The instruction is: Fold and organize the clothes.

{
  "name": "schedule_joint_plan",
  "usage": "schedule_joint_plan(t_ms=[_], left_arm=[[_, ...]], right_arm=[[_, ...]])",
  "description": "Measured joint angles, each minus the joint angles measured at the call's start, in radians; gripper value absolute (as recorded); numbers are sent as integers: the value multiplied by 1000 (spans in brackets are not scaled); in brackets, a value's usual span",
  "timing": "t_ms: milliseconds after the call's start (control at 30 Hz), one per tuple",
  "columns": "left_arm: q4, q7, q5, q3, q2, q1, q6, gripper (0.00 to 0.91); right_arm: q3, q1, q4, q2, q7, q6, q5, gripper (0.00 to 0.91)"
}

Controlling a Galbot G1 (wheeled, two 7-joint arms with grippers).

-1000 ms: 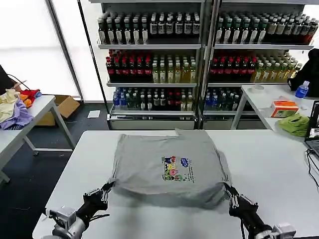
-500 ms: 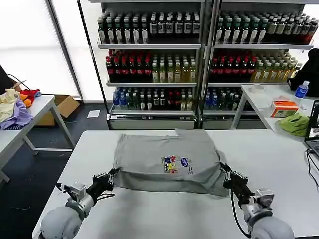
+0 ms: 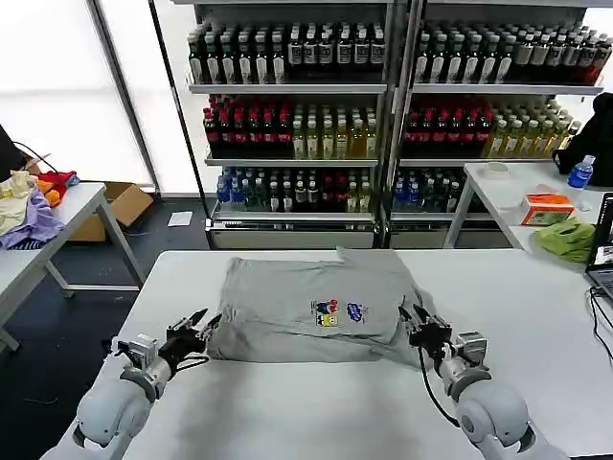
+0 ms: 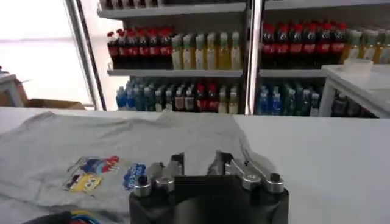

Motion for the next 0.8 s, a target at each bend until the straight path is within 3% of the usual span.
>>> schedule_joint_plan(t_ms=[267, 300, 400, 433, 467, 500, 533, 567, 600, 800], left_arm=[[-44, -15, 21, -7, -23, 87, 0, 907], [-45, -17, 22, -6, -28, 93, -1, 907], [-44, -22, 26, 2, -45, 106, -2, 907], [-41, -22, 27, 5, -50, 108, -2, 796], [-37, -24, 27, 8, -55, 108, -2, 574], [-34, -24, 27, 11, -59, 108, -2, 574], [-30, -24, 26, 13, -64, 107, -3, 111], [-25, -25, 25, 16, -68, 105, -3, 111], [-20, -26, 23, 19, -72, 103, -3, 10], [-5, -24, 18, 28, -92, 101, -11, 10]], right_arm=[[34, -106, 41, 32, 49, -37, -47, 907], [35, -116, 42, 39, 57, -40, -51, 836], [36, -139, 43, 61, 76, -46, -65, 141], [36, -144, 43, 69, 84, -48, -69, 0], [34, -148, 42, 75, 89, -49, -72, 0], [32, -151, 41, 81, 93, -49, -75, 0], [30, -155, 39, 88, 98, -49, -78, 0], [28, -157, 37, 93, 104, -49, -79, 0], [27, -159, 37, 97, 107, -49, -81, 0], [25, -176, 37, 110, 122, -49, -87, 0]])
